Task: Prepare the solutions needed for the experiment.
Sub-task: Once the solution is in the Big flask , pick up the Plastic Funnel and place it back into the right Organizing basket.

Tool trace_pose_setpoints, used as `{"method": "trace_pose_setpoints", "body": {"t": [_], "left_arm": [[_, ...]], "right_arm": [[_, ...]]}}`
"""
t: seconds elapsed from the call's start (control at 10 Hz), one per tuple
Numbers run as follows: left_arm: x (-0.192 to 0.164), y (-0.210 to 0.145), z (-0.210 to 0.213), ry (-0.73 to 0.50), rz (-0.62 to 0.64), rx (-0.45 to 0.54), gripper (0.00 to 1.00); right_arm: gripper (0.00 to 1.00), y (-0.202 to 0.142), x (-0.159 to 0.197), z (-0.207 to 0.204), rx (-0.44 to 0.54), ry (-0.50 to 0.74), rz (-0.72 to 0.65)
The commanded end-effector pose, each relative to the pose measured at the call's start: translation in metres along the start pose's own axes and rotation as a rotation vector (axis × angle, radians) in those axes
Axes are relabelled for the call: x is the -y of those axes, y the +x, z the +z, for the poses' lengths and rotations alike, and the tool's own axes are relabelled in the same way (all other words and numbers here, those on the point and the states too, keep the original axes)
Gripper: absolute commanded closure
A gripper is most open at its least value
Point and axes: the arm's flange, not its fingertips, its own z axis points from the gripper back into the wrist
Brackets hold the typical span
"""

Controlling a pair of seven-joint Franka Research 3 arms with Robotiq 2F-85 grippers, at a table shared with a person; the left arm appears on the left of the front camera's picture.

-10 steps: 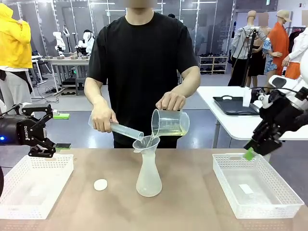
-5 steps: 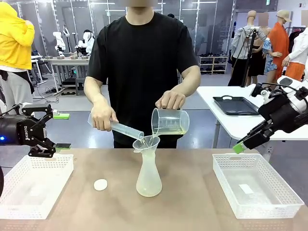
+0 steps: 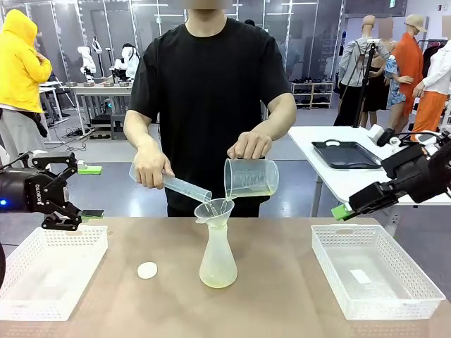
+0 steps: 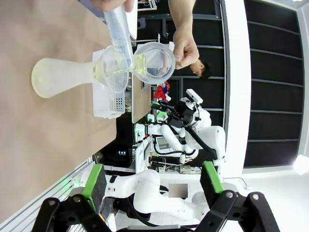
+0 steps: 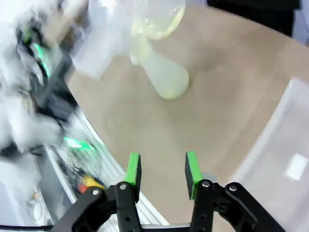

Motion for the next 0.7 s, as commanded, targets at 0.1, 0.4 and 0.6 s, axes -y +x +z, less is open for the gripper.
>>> {"method": "trace_pose_setpoints", "body": {"t": [0.1,0.4,0.6], "left_arm": [[0.003,-0.001,-0.002,-0.019,0.009,0.001,0.0],[0.003,-0.001,-0.002,-0.019,0.009,0.001,0.0],[0.003,-0.001,-0.002,-0.019,0.009,0.001,0.0]], "right_arm": [[0.52,-0.009,0.006,-0.003,0.469,0.327,-0.558],[0.52,-0.013,0.017,-0.013,0.519,0.423,-0.83],[0.52,-0.013,0.015,-0.016,0.522,0.405,-0.839]]}}
